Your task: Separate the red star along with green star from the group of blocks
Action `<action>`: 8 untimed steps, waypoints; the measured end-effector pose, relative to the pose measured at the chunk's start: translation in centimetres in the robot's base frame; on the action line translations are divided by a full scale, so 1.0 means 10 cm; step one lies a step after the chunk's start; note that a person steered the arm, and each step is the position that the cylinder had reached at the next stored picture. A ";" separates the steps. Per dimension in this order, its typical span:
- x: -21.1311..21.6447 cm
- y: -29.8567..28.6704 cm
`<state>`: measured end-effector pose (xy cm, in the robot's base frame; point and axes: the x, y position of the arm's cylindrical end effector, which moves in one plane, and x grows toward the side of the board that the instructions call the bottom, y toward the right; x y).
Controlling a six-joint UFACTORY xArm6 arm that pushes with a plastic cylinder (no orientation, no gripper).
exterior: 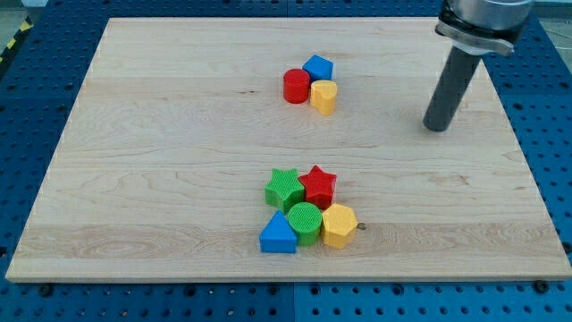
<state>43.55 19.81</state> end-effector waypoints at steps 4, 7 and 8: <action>1.02 -0.05; 1.02 -0.22; 1.02 -0.28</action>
<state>53.76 17.04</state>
